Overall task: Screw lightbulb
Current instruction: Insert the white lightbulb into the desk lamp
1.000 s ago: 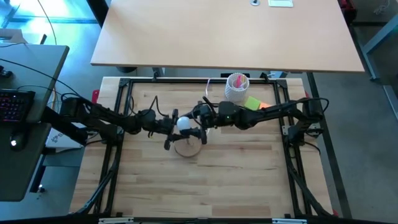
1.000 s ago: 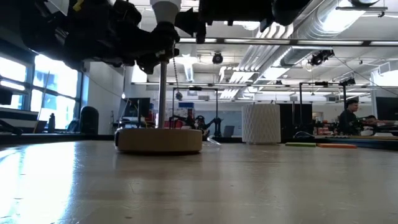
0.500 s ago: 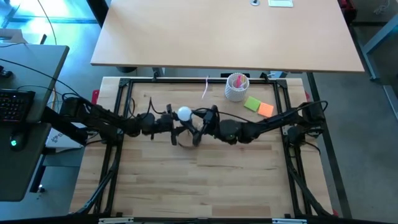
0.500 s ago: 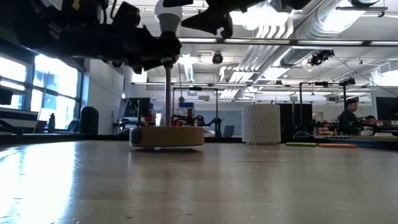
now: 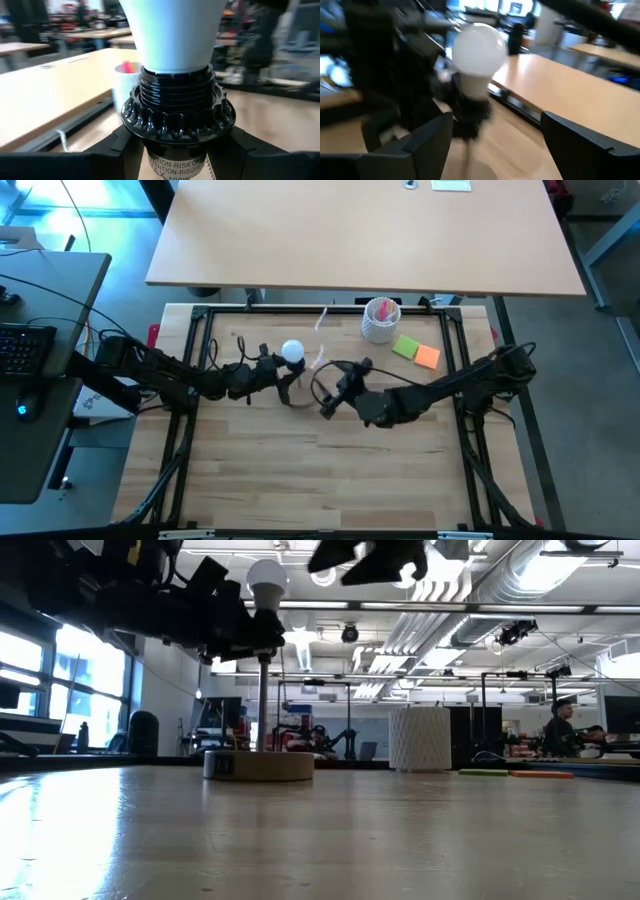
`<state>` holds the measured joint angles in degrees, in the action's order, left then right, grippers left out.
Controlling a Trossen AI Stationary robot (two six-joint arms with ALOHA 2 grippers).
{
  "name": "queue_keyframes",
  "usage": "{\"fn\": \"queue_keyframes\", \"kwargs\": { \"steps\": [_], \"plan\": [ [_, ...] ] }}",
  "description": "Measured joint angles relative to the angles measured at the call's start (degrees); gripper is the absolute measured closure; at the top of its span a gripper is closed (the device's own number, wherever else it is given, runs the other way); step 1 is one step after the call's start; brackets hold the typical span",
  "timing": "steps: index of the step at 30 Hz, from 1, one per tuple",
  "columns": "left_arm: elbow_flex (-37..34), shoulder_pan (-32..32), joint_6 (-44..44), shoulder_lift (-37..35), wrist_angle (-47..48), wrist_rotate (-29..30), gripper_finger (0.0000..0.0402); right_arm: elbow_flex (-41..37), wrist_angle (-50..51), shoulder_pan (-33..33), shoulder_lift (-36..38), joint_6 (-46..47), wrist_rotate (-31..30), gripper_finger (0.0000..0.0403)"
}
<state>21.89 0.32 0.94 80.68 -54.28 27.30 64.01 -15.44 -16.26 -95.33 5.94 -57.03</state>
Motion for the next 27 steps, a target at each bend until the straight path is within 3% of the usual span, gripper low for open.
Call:
{"fn": "queue_keyframes", "kwargs": {
  "steps": [3,9,15,22,27],
  "plan": [
    [0.0,-0.8,-0.9,-0.5,0.3,2.1,0.0231,0.0,9.7,-2.4,2.4,4.5,-2.9,0.0106],
    [-0.4,-3.1,-4.2,-5.6,1.7,4.2,0.0231,0.0,17.6,-5.8,3.5,12.9,-2.6,0.0106],
    [-0.3,-4.8,4.8,-6.6,6.1,1.7,0.0223,0.0,19.8,-6.4,1.9,16.2,-2.5,0.0106],
    [-0.3,-7.8,4.6,-6.3,7.5,-0.3,0.0186,0.0,20.2,-6.4,1.1,17.6,-2.0,0.0106],
    [-0.3,-9.1,1.3,-6.4,8.6,-0.4,0.0180,0.0,20.4,-6.4,1.1,17.2,-1.9,0.0105]
  ]
}}
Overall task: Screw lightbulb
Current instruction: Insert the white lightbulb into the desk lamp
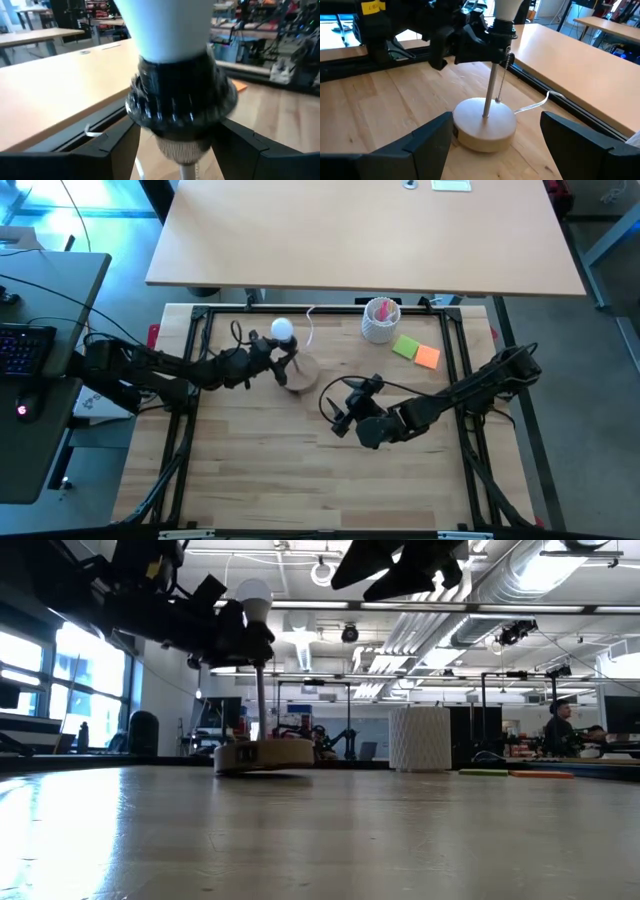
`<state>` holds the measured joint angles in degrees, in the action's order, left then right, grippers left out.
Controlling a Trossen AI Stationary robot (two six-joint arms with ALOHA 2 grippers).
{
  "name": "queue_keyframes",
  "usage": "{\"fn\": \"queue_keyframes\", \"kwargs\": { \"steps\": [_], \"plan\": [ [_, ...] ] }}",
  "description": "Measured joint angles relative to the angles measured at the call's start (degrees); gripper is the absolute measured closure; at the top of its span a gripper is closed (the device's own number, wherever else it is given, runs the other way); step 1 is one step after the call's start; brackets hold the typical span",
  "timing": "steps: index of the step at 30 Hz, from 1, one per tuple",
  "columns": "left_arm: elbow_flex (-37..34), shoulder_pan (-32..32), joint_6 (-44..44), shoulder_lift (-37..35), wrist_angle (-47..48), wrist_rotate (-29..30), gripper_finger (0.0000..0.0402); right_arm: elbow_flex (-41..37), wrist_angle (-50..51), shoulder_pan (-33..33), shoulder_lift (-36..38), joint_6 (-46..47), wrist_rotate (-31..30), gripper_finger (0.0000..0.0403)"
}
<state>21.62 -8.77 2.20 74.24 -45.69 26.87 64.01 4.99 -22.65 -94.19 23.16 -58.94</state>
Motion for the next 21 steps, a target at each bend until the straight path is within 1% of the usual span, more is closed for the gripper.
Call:
{"fn": "queue_keyframes", "kwargs": {
  "steps": [5,12,14,18,21],
  "plan": [
    [0.0,-1.6,-0.3,0.0,3.3,0.7,0.0181,0.0,0.0,0.0,0.0,0.4,1.1,0.0105],
    [0.0,-2.1,-0.5,0.0,4.0,0.6,0.0181,0.0,0.4,0.2,0.0,0.0,1.7,0.0105],
    [0.0,-2.1,-0.5,0.0,4.2,-0.2,0.0181,0.0,0.4,0.2,0.0,0.3,1.7,0.0105],
    [0.0,-1.5,-1.0,0.0,5.4,-3.9,0.0181,0.0,0.5,0.2,0.0,1.0,2.0,0.0105],
    [0.0,-0.7,-4.1,0.0,7.0,-3.9,0.0181,0.0,0.6,0.2,0.0,0.7,2.3,0.0105]
  ]
}}
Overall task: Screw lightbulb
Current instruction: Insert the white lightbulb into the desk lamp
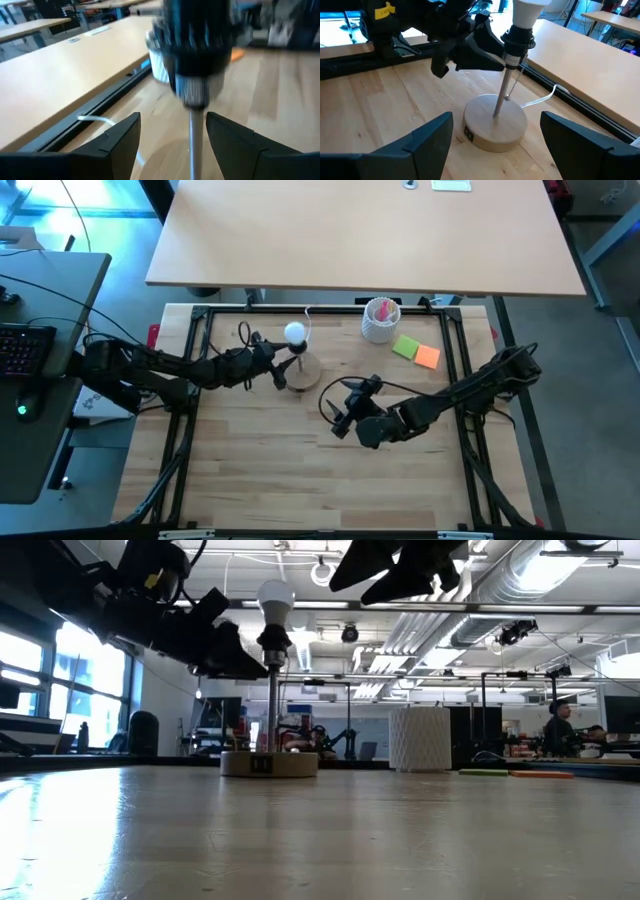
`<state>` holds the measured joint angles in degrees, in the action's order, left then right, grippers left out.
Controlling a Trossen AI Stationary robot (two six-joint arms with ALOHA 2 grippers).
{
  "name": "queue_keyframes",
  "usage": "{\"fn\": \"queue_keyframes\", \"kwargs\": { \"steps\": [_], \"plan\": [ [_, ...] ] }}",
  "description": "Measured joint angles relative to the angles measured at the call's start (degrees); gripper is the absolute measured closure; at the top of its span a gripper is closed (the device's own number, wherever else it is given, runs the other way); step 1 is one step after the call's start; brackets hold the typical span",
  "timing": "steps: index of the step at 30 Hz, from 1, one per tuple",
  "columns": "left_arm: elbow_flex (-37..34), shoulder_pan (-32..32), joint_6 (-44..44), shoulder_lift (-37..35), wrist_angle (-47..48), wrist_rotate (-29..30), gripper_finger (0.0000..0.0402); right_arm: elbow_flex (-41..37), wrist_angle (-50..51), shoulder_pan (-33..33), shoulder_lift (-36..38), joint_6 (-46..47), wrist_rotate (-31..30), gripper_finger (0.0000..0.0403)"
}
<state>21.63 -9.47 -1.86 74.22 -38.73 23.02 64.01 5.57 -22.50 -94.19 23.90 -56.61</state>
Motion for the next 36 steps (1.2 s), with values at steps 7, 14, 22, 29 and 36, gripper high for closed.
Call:
{"fn": "queue_keyframes", "kwargs": {
  "steps": [7,14,22,29,36],
  "plan": [
    [0.0,0.5,-3.3,-0.1,9.0,4.5,0.0181,0.0,0.0,0.1,0.0,-5.2,16.8,0.0105],
    [-1.1,0.5,-6.3,-0.1,11.4,-3.7,0.0181,0.0,0.0,0.3,0.0,-6.0,15.1,0.0105],
    [-6.9,-0.8,-5.8,1.0,-0.7,-9.8,0.0181,0.0,-0.2,0.8,0.0,-6.0,15.0,0.0105],
    [-7.6,-1.2,-4.6,7.9,-8.2,-10.5,0.0181,0.0,-0.2,2.0,0.0,-6.0,14.8,0.0105],
    [-4.1,-2.1,-5.8,18.4,-15.7,-8.6,0.0181,0.0,-0.6,2.7,0.0,-5.9,14.8,0.0105]
  ]
}}
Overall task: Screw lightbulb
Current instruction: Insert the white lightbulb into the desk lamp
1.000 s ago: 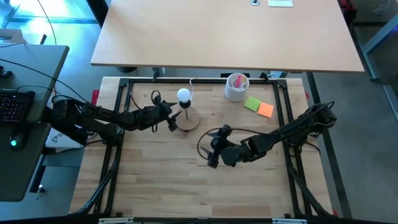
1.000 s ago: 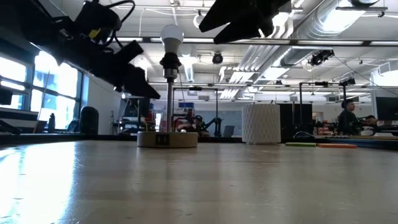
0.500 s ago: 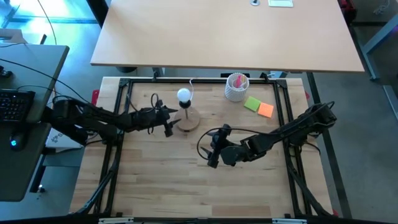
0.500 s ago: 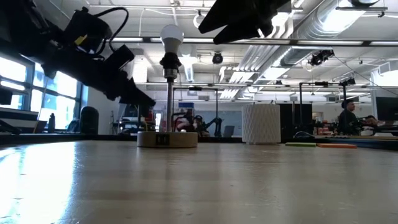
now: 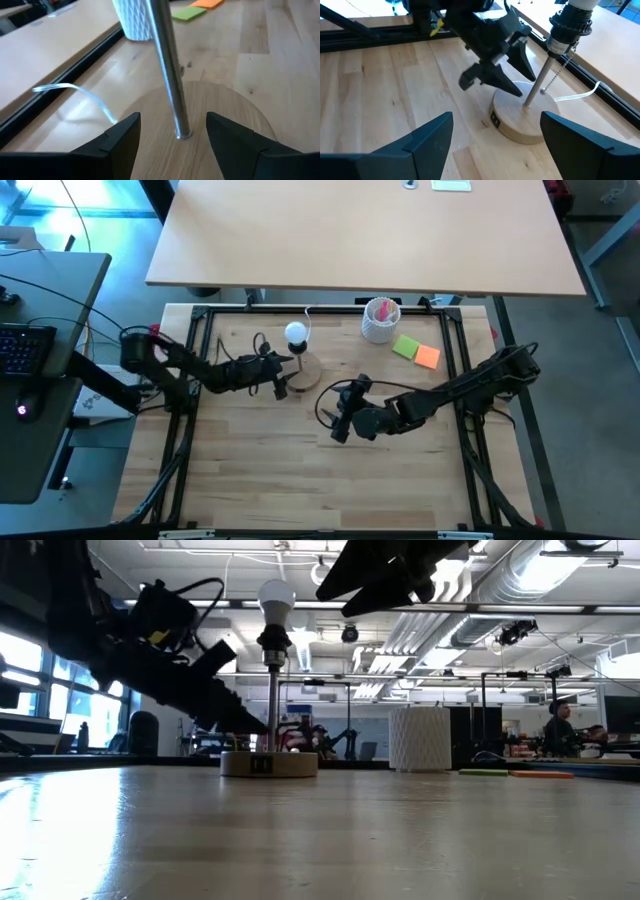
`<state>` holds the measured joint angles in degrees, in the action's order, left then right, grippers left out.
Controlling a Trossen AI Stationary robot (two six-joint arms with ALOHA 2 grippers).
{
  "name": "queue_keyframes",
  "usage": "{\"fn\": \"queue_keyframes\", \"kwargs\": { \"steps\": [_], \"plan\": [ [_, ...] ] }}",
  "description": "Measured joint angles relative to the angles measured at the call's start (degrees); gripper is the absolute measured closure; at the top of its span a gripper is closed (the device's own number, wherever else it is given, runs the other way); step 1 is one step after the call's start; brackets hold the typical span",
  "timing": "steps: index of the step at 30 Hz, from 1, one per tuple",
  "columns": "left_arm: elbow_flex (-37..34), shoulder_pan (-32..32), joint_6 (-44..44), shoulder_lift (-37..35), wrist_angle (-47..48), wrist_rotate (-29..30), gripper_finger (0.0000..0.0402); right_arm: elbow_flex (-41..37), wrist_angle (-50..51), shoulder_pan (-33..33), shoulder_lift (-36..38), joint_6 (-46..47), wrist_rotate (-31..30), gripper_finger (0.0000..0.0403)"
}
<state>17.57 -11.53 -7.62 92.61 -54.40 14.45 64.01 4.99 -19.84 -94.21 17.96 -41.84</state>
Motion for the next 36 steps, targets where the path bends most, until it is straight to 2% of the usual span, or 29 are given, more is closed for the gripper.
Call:
{"fn": "queue_keyframes", "kwargs": {
  "steps": [6,11,15,24,30,36],
  "plan": [
    [5.0,-0.5,0.5,7.8,0.1,-2.4,0.0184,0.0,-0.4,0.0,0.0,0.2,0.0,0.0105],
    [6.3,-0.4,1.6,10.5,-0.8,-2.0,0.0211,0.0,-0.5,0.0,0.0,1.4,0.0,0.0105],
    [6.3,-0.4,1.6,10.6,-0.6,-2.0,0.0250,0.0,-0.4,0.0,0.0,1.5,0.0,0.0105],
    [6.3,0.1,1.5,10.0,0.1,1.0,0.0367,0.0,-0.5,0.0,0.0,1.7,0.0,0.0105],
    [5.0,-0.1,0.7,6.0,2.3,1.9,0.0368,0.0,-0.5,0.0,0.0,1.7,0.0,0.0105],
    [4.7,-2.0,-0.4,1.3,9.0,3.4,0.0363,0.0,-0.6,0.0,0.0,1.7,0.0,0.0105]
  ]
}}
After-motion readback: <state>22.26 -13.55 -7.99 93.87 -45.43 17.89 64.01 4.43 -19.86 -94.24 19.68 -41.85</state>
